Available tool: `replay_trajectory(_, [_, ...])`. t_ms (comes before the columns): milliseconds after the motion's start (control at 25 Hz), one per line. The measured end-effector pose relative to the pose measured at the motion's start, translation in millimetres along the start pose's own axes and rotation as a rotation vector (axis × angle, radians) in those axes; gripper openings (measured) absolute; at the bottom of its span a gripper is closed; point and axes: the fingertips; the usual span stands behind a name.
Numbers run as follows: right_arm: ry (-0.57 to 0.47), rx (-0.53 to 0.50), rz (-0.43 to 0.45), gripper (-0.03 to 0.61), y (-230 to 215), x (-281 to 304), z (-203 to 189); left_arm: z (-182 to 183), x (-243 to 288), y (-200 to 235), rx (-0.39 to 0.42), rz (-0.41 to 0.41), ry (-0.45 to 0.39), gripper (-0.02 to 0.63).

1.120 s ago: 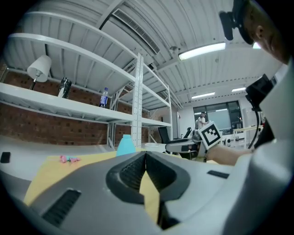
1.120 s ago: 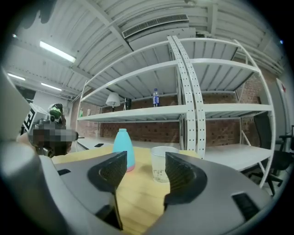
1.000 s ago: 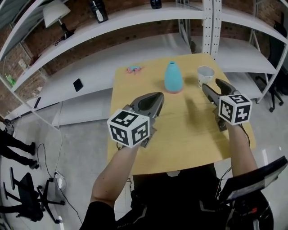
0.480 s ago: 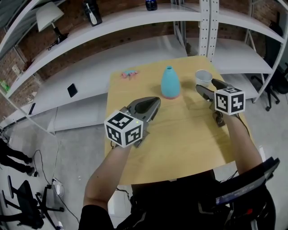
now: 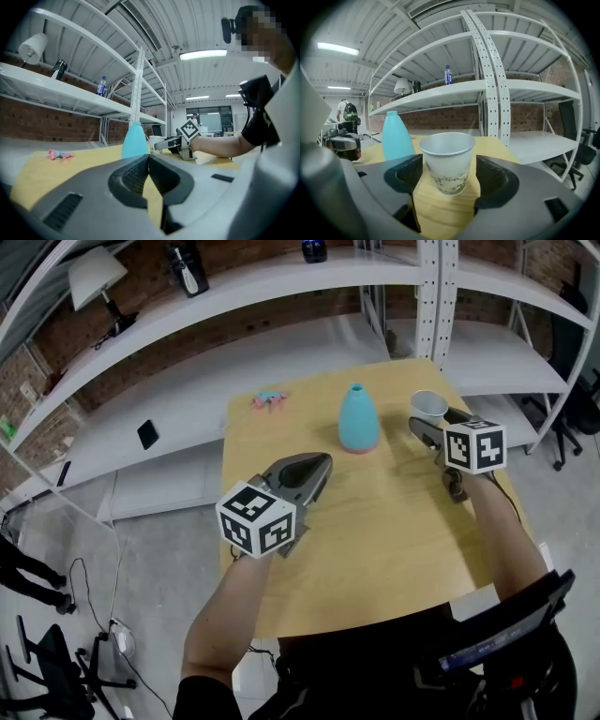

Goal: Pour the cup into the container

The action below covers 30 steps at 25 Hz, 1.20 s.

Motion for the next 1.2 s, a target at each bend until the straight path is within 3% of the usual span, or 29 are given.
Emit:
replay_trajectory(680, [-0.003,-0.016,0.047,0.318,8,9,4,-3,3,-8,0.011,-0.047,0.010,0.002])
replay_trajectory(1200, [-0.055,-0.291,0.100,0.314,41,-11,83,-3,1,-9,0.009,-0.050,0.013,0.002])
Point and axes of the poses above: the fingertips, and each gripper's own axes: x forward along the fingers, y to its left, z out of its top, and after that the axes turned 9 degrees about -x, right-handed
